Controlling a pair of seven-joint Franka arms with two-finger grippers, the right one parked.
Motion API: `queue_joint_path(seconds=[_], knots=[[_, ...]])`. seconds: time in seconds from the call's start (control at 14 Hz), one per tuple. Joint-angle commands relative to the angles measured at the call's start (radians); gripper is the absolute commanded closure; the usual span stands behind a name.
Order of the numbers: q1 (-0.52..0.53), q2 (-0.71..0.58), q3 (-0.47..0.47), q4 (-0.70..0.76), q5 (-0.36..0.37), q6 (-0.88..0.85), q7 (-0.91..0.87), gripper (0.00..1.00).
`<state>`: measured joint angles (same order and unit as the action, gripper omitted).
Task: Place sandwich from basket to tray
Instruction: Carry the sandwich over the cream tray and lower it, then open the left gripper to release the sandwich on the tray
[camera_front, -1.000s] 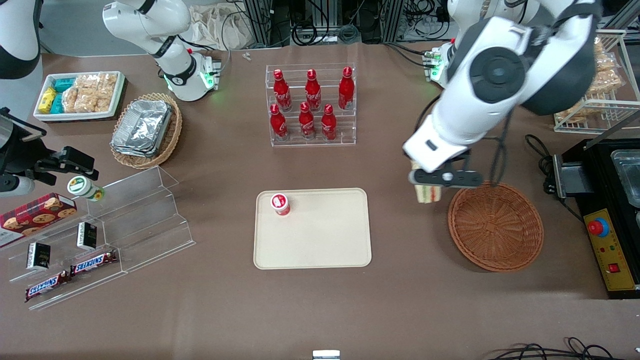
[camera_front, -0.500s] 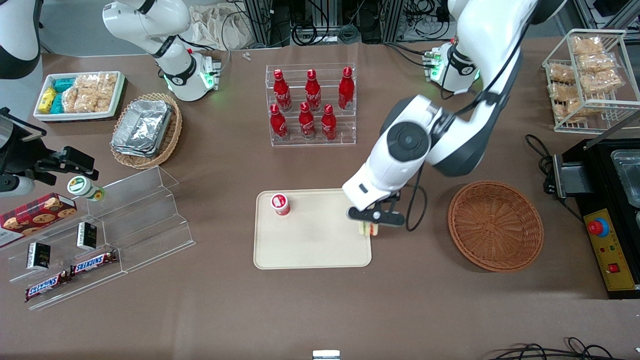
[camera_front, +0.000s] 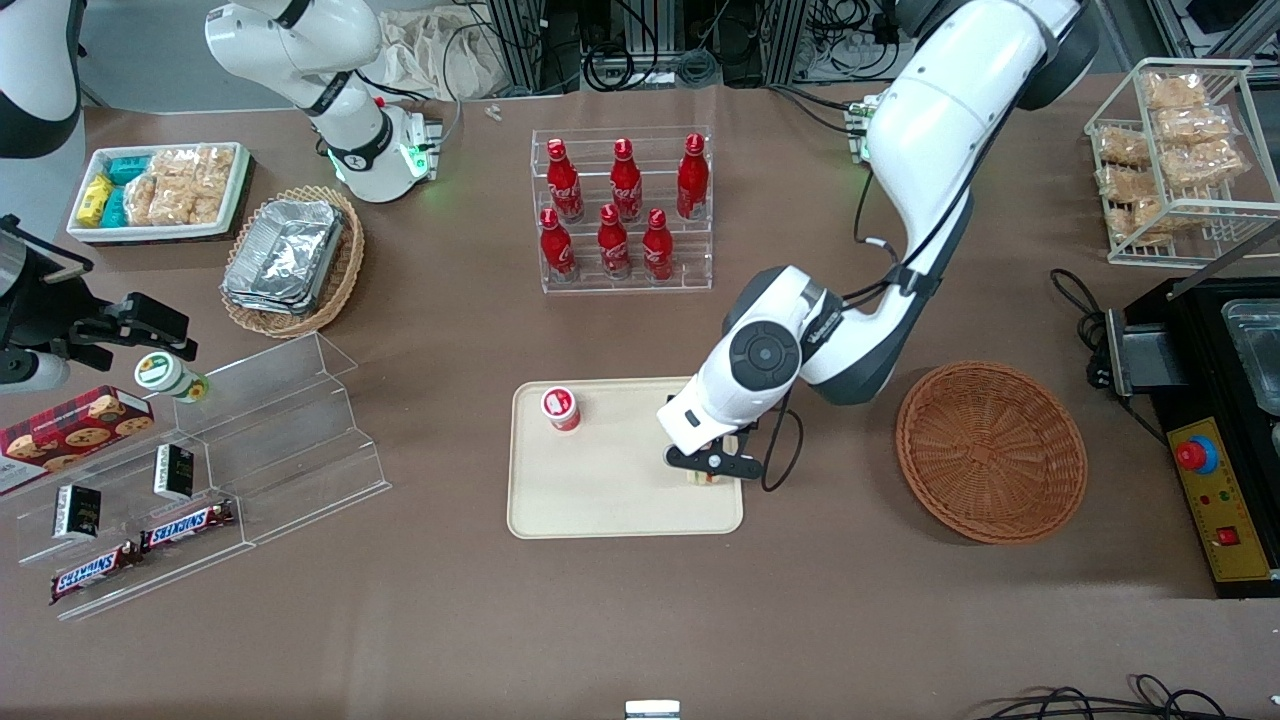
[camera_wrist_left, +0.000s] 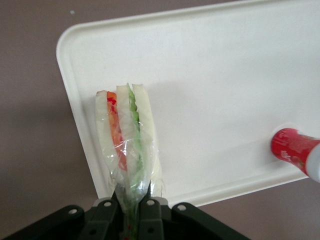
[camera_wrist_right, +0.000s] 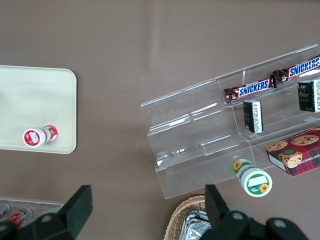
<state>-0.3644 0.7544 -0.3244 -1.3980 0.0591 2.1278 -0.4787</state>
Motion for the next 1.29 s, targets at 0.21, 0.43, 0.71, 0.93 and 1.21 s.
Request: queue_joint_path(seconds=[0.21, 0.43, 0.71, 0.93, 1.21], knots=[[-0.014, 0.028, 0.008, 0.011, 0.038, 0.000, -0.023, 0.85], [-0.016, 0.036, 0.008, 0.011, 0.038, 0.000, -0.054, 0.14], [-0.014, 0.025, 0.008, 0.011, 0.038, -0.008, -0.057, 0.01], [0.010, -0.073, 0.007, 0.019, 0.018, -0.148, -0.049, 0.01], [0.083, -0.263, 0.007, 0.019, 0.021, -0.394, -0.028, 0.01]])
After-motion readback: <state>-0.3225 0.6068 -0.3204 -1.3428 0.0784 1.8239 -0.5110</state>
